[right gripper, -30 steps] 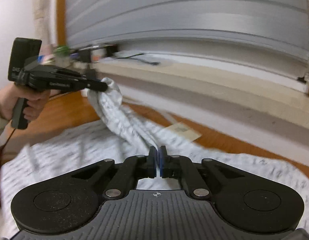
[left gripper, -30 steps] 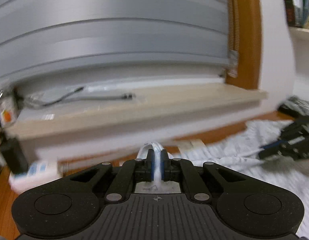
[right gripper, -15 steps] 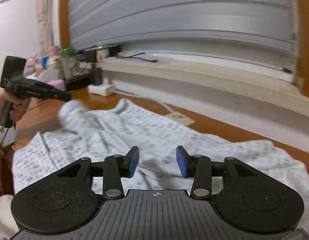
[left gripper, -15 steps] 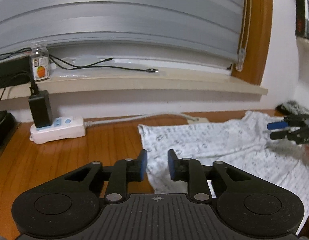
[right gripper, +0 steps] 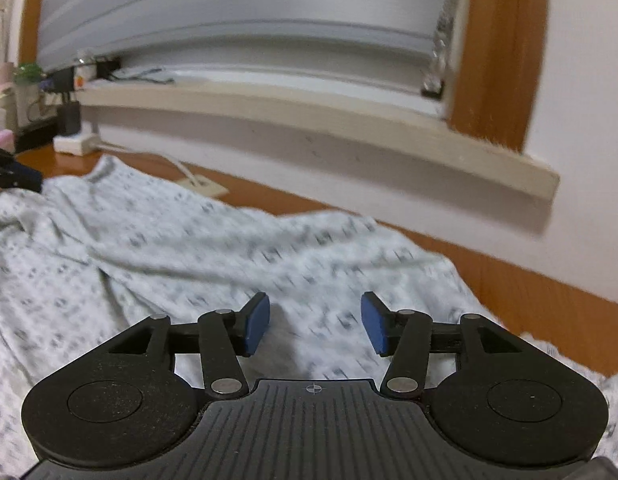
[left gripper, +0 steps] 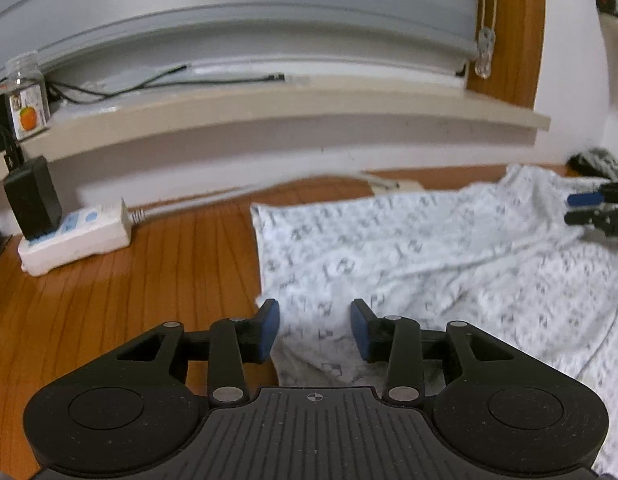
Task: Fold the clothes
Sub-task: 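Release the shirt and hold both open grippers above it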
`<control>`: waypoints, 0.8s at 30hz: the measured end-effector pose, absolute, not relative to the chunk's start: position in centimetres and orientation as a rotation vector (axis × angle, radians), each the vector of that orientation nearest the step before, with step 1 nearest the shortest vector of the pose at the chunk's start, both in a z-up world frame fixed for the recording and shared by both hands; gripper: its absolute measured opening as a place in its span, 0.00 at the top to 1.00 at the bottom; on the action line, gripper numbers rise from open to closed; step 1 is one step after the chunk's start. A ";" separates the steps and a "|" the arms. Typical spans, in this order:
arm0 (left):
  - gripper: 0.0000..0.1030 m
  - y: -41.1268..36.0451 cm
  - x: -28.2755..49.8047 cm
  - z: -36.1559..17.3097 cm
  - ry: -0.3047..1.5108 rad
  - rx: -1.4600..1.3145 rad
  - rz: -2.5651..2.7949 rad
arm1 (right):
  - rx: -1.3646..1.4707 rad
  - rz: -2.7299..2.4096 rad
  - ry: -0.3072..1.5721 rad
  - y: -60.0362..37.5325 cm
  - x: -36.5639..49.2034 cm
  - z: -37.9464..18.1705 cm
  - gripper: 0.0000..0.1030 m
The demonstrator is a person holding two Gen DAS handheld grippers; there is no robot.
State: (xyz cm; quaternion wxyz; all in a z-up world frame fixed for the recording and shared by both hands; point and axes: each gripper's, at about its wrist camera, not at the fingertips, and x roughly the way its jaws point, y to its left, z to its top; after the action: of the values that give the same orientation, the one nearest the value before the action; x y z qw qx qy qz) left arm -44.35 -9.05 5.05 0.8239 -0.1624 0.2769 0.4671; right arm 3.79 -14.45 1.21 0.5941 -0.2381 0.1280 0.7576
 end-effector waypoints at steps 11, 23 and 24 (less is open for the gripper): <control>0.67 -11.5 -46.3 5.1 0.622 -0.327 0.991 | -0.578 1.759 0.390 -13.9 4.9 0.5 0.41; 0.68 -7.0 -44.7 5.6 0.586 -0.362 0.991 | -0.471 1.744 0.325 -15.2 5.6 1.4 0.39; 0.76 -7.1 -44.4 5.6 0.593 -0.337 0.995 | -0.446 1.740 0.323 -15.4 5.9 1.5 0.39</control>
State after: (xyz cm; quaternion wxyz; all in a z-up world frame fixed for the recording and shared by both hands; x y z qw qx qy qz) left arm -44.42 -7.09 5.58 0.8234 -0.1586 0.2789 0.4680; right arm 5.88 -15.42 1.50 0.6119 -0.1935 0.1401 0.7540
